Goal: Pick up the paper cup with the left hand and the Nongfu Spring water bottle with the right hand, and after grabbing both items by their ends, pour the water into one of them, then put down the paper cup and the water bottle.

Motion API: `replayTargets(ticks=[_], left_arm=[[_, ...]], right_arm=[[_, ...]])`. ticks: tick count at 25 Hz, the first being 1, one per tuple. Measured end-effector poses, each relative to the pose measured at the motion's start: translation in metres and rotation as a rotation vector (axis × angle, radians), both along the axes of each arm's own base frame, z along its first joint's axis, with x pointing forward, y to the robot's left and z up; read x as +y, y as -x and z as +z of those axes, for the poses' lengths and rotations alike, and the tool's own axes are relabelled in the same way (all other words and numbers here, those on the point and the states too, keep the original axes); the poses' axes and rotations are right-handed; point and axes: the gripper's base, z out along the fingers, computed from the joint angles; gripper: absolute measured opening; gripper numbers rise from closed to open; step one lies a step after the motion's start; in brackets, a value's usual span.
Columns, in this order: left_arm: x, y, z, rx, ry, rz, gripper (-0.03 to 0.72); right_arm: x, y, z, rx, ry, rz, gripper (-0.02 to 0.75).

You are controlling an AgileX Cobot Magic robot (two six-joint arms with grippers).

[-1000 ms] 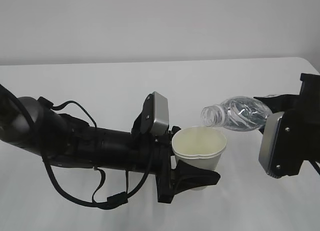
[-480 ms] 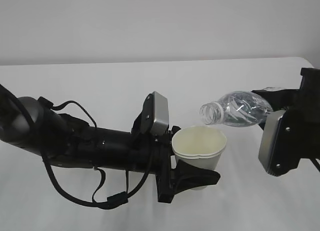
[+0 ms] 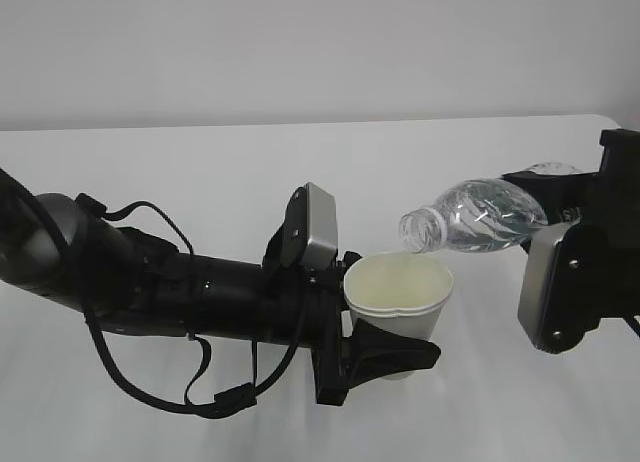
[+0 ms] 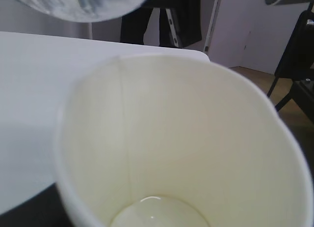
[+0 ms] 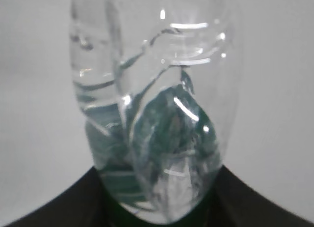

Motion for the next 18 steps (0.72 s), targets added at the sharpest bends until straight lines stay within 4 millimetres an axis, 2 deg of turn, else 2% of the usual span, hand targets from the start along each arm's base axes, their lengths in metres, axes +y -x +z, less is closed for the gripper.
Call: replayTargets(ticks=[18], left_arm=[[0.0, -0.0003, 0.0002, 0.001, 0.002, 0.004, 0.473]], right_arm=[[0.0003, -0.0009, 0.0039, -0.058, 0.024, 0.01, 0.322]])
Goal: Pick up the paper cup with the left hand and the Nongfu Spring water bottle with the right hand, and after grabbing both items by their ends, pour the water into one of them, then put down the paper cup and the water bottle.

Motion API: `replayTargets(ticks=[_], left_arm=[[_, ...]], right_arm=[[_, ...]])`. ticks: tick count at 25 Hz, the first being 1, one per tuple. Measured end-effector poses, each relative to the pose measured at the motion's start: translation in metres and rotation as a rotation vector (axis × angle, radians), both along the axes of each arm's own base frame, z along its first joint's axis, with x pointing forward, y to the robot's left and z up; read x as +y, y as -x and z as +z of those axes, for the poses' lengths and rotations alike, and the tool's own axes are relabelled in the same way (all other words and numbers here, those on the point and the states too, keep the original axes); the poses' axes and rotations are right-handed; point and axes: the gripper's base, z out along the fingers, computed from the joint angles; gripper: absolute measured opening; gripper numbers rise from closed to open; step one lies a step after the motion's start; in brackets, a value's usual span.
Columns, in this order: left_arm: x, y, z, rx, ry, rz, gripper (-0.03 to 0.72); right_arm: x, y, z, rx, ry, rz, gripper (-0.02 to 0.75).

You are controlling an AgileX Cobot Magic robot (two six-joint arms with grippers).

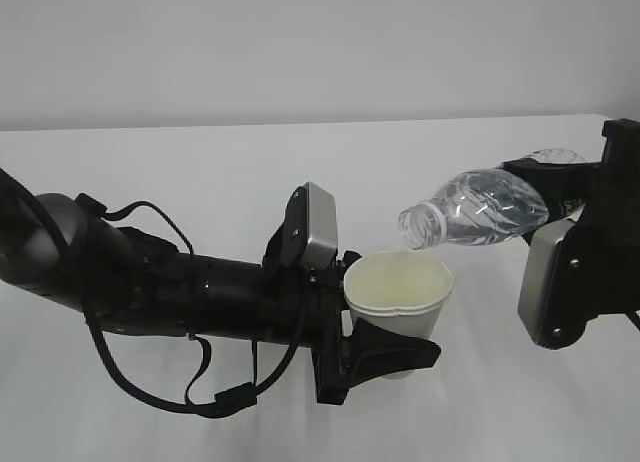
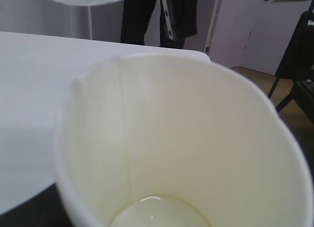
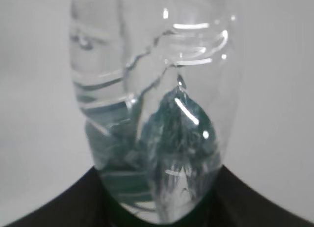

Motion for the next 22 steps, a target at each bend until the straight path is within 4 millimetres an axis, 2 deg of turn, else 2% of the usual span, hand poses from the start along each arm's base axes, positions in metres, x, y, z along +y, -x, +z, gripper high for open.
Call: replayTargets(ticks=[22], left_arm=[[0.0, 0.0, 0.0, 0.0, 0.0, 0.0, 0.473]], right_arm=[[-0.0014, -0.0011, 0.0022, -0.032, 0.013, -0.014, 0.321]])
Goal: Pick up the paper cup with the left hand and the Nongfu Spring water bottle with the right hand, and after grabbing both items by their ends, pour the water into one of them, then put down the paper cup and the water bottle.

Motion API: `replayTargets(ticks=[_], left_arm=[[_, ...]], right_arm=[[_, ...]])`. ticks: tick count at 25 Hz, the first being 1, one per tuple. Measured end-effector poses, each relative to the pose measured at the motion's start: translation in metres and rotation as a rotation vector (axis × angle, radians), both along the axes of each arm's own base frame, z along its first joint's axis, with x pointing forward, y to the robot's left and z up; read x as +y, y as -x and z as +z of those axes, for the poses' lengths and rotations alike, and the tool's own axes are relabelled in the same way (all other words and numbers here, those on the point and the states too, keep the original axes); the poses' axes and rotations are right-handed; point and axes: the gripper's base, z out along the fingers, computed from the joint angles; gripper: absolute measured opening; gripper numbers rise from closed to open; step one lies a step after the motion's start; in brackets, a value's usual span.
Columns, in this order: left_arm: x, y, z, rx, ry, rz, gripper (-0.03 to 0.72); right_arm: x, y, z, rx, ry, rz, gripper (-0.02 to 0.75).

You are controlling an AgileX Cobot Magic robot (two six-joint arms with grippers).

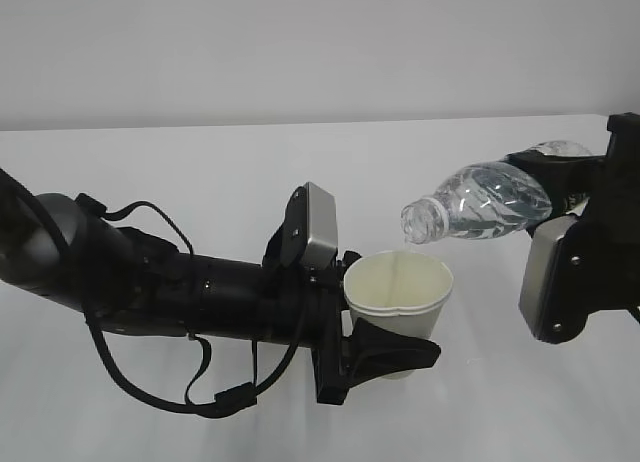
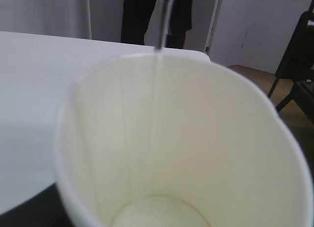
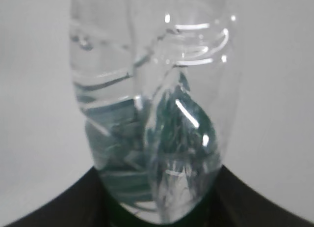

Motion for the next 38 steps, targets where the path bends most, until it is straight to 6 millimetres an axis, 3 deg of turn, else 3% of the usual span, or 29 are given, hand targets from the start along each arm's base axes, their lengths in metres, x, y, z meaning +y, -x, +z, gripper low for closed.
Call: replayTargets(ticks=[38], left_arm=[[0.0, 0.0, 0.0, 0.002, 0.0, 0.0, 0.473]], right_arm=[[0.0, 0.0, 0.0, -0.012, 0.032, 0.007, 0.321]])
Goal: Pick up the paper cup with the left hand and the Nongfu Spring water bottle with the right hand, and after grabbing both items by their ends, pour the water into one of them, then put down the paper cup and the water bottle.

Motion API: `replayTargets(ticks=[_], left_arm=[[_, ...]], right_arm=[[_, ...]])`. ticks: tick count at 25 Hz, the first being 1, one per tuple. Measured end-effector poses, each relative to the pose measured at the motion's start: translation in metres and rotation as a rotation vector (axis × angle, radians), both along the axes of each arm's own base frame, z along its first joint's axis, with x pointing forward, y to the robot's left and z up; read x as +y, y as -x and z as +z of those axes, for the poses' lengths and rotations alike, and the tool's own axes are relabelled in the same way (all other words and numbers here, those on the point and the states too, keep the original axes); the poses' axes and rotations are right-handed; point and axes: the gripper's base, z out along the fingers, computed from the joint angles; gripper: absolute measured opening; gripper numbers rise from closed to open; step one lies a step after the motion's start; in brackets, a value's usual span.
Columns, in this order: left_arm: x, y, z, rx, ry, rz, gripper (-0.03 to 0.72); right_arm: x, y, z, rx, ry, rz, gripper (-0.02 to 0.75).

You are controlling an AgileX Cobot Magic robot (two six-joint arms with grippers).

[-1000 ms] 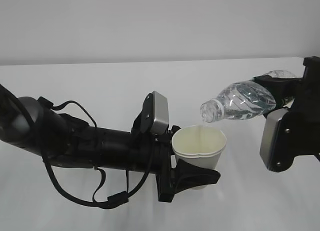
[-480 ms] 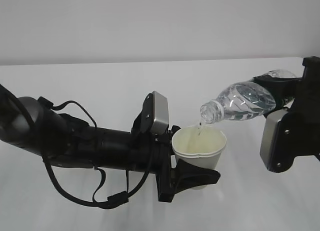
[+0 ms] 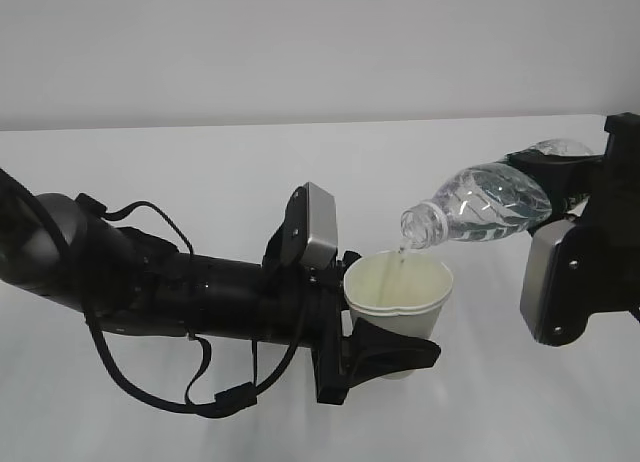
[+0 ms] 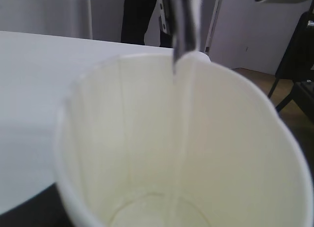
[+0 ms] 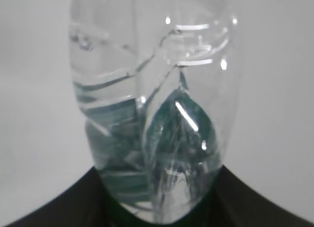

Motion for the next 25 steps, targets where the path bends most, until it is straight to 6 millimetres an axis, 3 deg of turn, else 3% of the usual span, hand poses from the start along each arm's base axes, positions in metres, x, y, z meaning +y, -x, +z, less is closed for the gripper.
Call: replayTargets(ticks=[25], left_arm=[[0.0001, -0.0006, -0.0057, 0.016, -0.006, 0.009, 0.473]], right_arm=[[0.0, 0.0, 0.0, -0.002, 0.006, 0.001, 0.321]])
